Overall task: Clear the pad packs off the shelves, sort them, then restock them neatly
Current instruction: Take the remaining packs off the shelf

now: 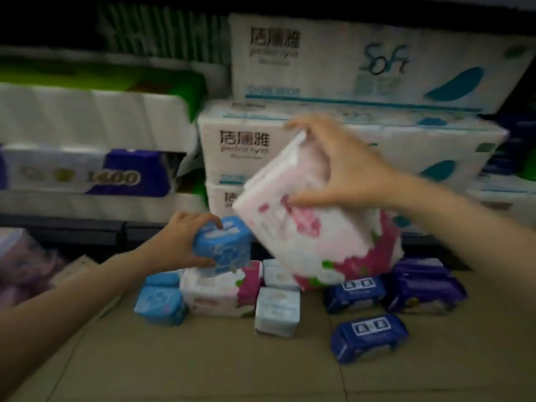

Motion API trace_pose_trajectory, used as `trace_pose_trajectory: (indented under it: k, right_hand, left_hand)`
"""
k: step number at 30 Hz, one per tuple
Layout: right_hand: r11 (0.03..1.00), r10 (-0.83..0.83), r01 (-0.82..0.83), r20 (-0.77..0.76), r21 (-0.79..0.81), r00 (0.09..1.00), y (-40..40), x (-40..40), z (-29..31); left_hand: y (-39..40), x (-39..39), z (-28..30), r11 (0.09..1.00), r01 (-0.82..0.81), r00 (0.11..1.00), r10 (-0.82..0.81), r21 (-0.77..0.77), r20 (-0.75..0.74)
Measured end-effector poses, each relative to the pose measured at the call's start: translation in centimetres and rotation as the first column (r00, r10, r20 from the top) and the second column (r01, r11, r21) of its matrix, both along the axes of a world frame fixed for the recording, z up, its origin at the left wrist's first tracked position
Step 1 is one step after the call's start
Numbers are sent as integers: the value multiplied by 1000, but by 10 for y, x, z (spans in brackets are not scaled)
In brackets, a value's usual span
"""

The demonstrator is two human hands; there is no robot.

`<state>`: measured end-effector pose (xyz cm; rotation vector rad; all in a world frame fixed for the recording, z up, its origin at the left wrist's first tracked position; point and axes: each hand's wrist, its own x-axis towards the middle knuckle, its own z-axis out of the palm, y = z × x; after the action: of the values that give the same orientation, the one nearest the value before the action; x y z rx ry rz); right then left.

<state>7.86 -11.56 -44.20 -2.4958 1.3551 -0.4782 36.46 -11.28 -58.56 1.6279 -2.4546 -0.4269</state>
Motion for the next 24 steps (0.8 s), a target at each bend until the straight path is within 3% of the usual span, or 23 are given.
trace_pose_trajectory:
  k: [3, 6, 9, 14, 18, 20, 24]
  right_hand:
    - [966, 185, -176, -33, 192, 982, 24, 52, -64]
    - [895, 354, -310, -86, 321, 931, 19, 95, -127]
    - [826, 488, -378, -198, 418, 850, 31, 138, -186]
    - [918, 362, -232, -441, 323, 821, 50, 167, -262]
    - [930, 357, -203, -610, 308, 707, 49, 162, -282]
    - [911, 383, -187, -586, 368, 714, 40, 161, -273]
    - [846, 241, -90, -226, 526, 944, 15, 168, -248]
  left_hand:
    - [13, 51, -18, 983, -161, 980, 150, 83, 132]
    - [20, 89, -17, 934, -350, 930, 338, 70, 141]
    - [25, 107, -16, 899, -434, 893, 421, 61, 157]
    - [29, 118, -31, 899, -427, 897, 406, 98, 175]
    - [32, 127, -42, 890, -422, 900, 388, 174, 196]
    - [35, 131, -41, 878, -413, 906, 370, 244, 204]
    - [43, 139, -45, 825, -306, 948, 217, 475, 232]
